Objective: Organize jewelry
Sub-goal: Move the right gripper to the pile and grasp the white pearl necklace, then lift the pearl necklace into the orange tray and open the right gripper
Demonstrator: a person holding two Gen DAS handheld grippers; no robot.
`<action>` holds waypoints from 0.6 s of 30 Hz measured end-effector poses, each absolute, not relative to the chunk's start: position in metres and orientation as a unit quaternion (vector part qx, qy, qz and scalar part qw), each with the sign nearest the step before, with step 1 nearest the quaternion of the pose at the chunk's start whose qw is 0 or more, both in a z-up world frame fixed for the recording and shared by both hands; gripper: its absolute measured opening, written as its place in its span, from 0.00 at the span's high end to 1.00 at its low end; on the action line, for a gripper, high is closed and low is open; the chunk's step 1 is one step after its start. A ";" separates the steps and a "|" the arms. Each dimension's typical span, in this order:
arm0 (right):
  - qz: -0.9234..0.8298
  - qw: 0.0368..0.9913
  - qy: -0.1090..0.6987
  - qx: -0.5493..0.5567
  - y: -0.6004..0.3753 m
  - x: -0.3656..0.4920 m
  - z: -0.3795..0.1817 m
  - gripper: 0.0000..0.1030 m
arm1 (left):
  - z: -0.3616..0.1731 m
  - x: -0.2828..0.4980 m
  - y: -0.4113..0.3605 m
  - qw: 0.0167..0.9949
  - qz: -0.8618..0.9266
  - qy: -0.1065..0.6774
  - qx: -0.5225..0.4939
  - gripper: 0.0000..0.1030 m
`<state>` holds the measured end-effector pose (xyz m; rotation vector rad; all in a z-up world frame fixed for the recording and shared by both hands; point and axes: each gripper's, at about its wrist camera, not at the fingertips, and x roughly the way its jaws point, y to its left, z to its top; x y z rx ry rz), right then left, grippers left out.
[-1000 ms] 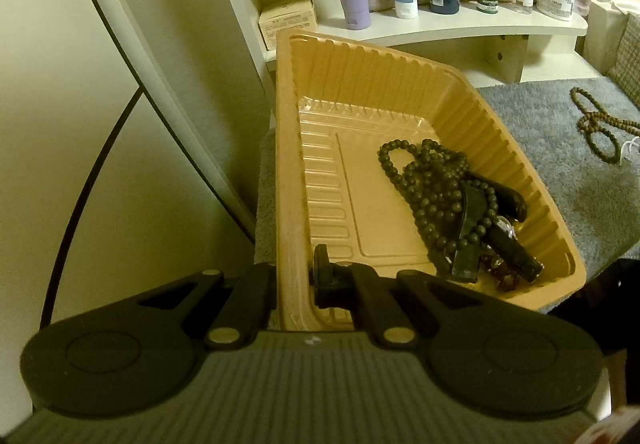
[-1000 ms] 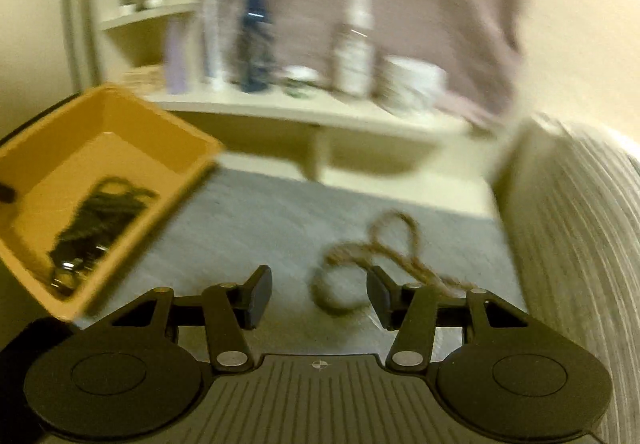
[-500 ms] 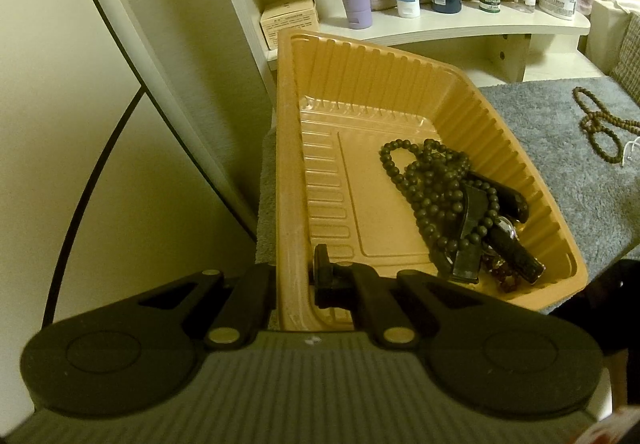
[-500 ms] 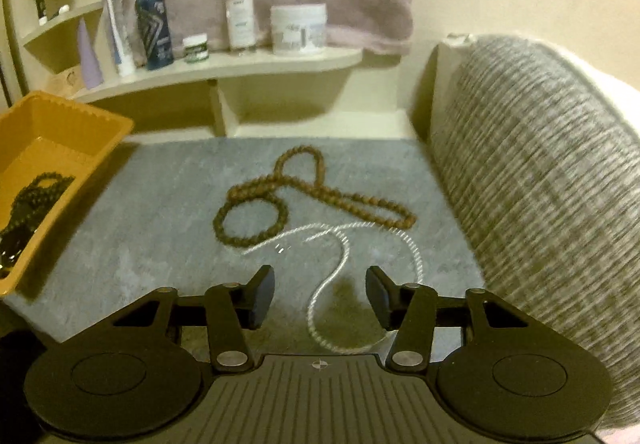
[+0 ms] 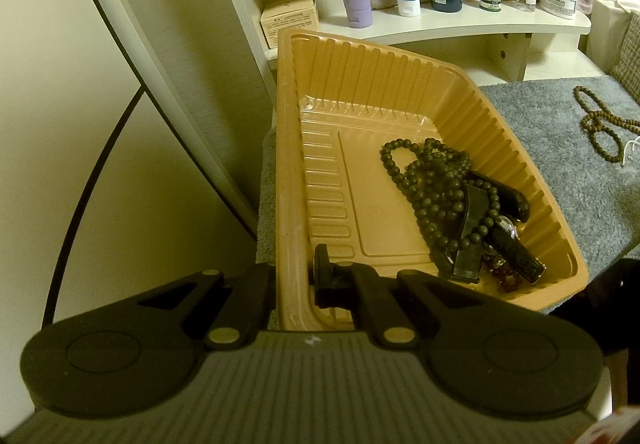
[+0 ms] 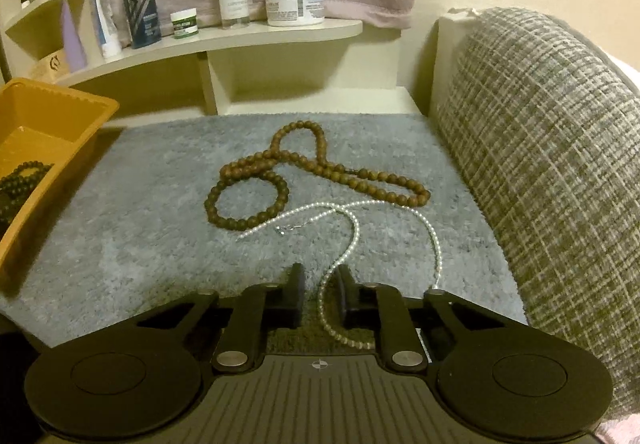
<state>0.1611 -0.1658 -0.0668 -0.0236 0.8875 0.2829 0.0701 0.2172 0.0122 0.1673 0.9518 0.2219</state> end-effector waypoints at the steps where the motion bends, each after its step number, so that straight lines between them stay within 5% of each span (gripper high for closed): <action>1: 0.139 0.892 0.430 -0.008 -0.166 0.161 -0.065 0.98 | 0.012 0.070 0.217 0.880 0.106 0.457 0.080 0.98; 18: 0.220 0.924 0.311 -0.031 -0.169 0.160 0.050 0.98 | 0.014 0.070 0.216 0.880 0.103 0.457 0.083 0.98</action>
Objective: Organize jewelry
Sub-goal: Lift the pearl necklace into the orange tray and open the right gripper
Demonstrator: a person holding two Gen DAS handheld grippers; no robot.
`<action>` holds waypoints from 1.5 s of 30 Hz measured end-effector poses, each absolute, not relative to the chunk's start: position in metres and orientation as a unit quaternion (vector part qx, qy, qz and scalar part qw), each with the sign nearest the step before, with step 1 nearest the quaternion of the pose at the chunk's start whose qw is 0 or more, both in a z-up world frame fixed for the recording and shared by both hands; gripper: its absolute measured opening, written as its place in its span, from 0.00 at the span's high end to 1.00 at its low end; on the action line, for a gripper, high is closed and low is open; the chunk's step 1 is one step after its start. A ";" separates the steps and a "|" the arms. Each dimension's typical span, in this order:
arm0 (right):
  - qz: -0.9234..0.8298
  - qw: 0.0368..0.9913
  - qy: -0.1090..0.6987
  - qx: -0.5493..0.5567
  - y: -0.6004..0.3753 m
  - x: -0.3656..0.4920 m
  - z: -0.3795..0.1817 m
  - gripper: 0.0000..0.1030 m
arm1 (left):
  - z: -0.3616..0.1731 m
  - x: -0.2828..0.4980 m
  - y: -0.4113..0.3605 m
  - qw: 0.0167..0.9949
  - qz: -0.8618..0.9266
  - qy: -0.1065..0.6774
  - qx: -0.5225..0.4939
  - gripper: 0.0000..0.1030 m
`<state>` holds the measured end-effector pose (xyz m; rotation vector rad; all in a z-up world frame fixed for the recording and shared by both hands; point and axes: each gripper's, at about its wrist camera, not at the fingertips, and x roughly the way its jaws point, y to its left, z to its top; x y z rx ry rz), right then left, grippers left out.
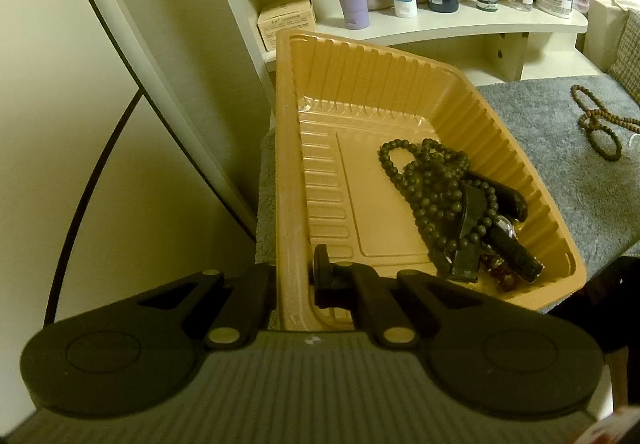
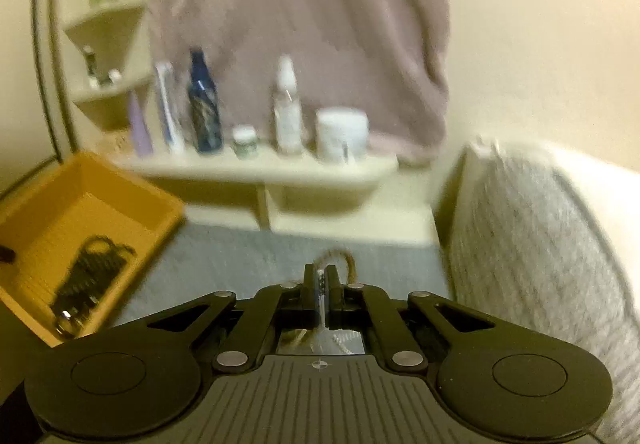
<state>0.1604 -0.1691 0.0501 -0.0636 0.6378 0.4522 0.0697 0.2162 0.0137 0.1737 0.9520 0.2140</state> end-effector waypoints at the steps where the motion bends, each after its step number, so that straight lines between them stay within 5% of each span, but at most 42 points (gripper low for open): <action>1: 0.228 0.925 0.301 -0.037 -0.168 0.161 0.058 0.98 | 0.014 0.070 0.216 0.880 0.102 0.456 0.084 0.98; 27: 0.510 0.830 0.188 -0.123 -0.008 0.156 0.157 0.98 | 0.015 0.069 0.218 0.881 0.100 0.455 0.081 0.98; 45: 0.567 0.759 0.276 -0.163 0.083 0.171 0.064 0.98 | 0.014 0.069 0.219 0.882 0.102 0.454 0.075 0.98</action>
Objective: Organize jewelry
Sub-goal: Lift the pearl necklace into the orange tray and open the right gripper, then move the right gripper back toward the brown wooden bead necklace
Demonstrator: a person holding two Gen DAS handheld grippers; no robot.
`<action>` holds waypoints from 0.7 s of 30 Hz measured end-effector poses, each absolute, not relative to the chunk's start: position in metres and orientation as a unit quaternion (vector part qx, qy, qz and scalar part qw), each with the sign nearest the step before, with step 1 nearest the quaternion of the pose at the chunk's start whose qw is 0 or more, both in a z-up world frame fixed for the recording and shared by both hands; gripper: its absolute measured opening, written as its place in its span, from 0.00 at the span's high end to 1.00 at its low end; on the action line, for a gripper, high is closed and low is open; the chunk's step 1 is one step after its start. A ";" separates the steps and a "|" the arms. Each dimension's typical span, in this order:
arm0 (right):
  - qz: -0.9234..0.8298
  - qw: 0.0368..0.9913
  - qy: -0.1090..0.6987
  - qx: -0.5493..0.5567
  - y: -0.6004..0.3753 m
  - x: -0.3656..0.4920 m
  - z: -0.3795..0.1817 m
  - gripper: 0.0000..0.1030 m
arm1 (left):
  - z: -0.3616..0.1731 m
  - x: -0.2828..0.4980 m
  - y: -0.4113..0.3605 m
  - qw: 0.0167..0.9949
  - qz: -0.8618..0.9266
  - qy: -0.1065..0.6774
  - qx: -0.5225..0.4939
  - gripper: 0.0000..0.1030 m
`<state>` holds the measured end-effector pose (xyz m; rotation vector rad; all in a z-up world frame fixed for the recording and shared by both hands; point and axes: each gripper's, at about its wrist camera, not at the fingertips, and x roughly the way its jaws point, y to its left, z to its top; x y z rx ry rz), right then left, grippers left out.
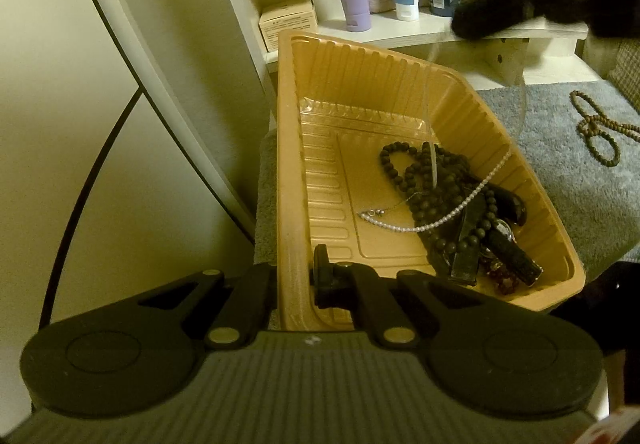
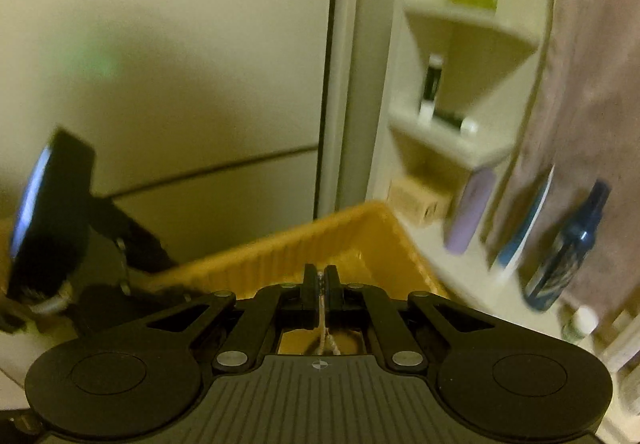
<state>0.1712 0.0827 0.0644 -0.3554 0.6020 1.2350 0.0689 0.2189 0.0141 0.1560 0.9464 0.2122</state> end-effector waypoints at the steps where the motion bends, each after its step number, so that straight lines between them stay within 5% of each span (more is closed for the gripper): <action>1: 0.567 0.757 0.281 -0.166 0.083 0.172 0.060 0.98 | 0.014 0.069 0.219 0.882 0.102 0.454 0.075 0.98; 14: 0.541 0.759 0.344 -0.112 0.075 0.195 0.033 0.96 | 0.013 0.069 0.218 0.881 0.103 0.455 0.076 0.98; 15: 0.535 0.765 0.344 -0.103 0.071 0.197 0.033 0.90 | 0.013 0.069 0.218 0.881 0.103 0.455 0.076 0.98; 18: 0.514 0.782 0.345 -0.073 0.055 0.201 0.037 0.46 | 0.013 0.069 0.219 0.881 0.103 0.455 0.076 0.98; 21: 0.487 0.799 0.348 -0.053 0.036 0.202 0.037 0.45 | 0.013 0.069 0.218 0.881 0.103 0.455 0.077 0.98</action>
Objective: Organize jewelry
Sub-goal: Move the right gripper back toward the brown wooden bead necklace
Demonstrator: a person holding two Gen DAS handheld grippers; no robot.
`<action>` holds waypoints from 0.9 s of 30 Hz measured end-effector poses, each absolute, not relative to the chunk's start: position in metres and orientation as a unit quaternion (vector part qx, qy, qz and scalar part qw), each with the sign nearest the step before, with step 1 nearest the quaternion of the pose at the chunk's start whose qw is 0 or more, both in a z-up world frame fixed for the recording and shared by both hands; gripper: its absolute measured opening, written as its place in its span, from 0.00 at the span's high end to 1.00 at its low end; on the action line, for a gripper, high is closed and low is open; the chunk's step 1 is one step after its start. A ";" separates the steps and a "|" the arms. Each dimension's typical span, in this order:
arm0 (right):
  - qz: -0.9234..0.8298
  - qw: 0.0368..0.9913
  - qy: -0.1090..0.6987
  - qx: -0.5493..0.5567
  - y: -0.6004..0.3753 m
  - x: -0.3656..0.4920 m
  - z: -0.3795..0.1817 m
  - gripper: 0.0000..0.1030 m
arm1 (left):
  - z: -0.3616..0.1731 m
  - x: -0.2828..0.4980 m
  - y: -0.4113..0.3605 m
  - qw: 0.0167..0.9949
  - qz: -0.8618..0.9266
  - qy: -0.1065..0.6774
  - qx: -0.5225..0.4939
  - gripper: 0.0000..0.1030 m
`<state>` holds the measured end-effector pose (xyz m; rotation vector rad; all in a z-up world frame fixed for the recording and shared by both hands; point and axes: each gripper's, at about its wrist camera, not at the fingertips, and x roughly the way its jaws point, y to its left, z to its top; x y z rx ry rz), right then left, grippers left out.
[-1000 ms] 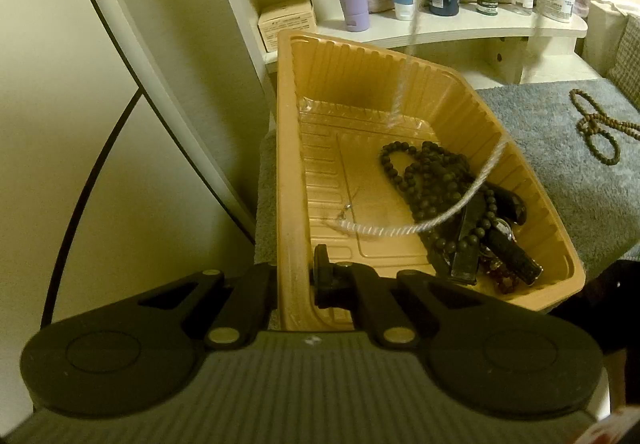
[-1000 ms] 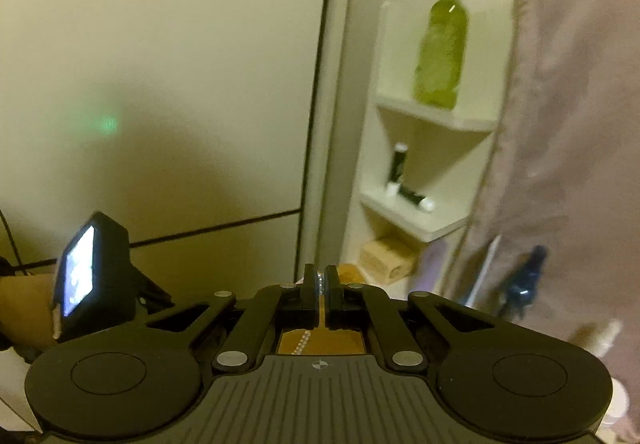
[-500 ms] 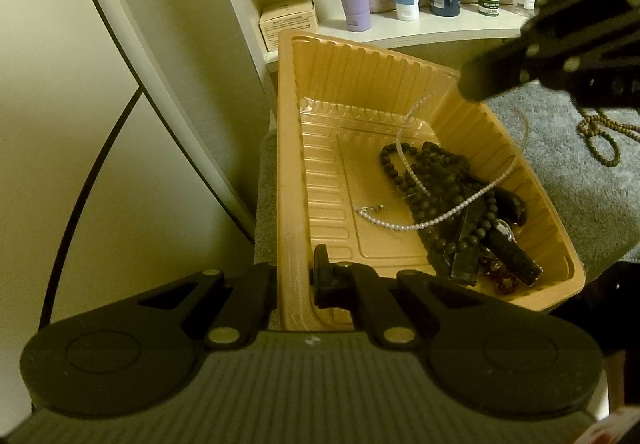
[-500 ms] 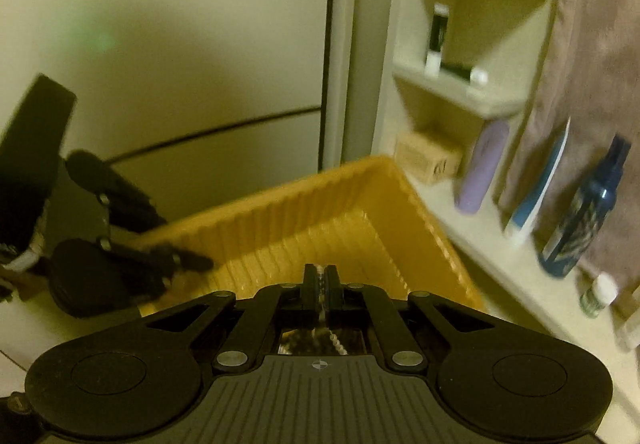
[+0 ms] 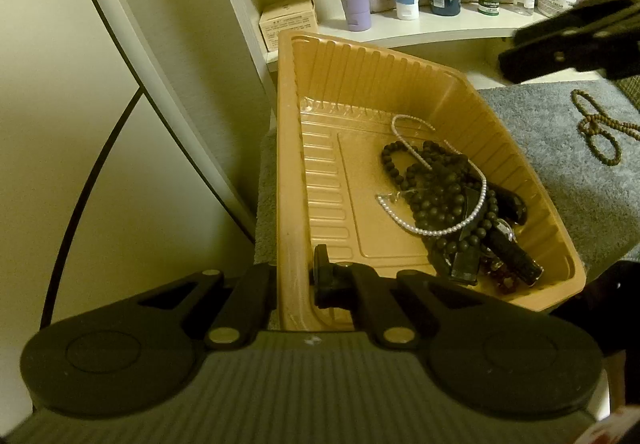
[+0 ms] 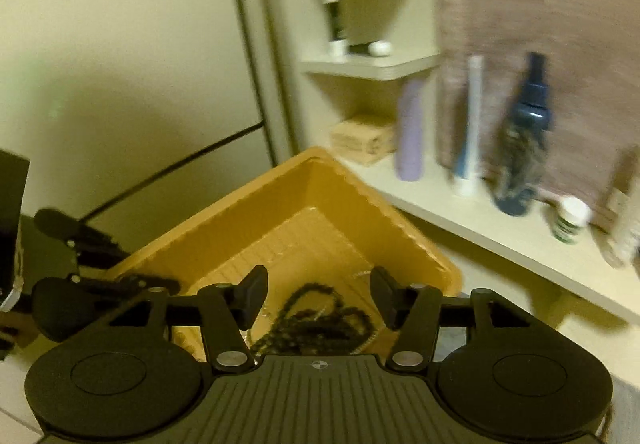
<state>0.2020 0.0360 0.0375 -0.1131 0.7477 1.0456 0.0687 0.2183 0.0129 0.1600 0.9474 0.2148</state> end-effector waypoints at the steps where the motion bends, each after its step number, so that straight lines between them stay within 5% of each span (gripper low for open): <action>1: 0.475 0.806 0.350 -0.048 0.028 0.201 0.036 0.45 | 0.013 0.069 0.218 0.881 0.103 0.455 0.077 0.98; 27: 0.247 0.863 0.440 0.015 -0.127 0.171 -0.036 0.44 | 0.014 0.070 0.215 0.879 0.103 0.458 0.085 0.98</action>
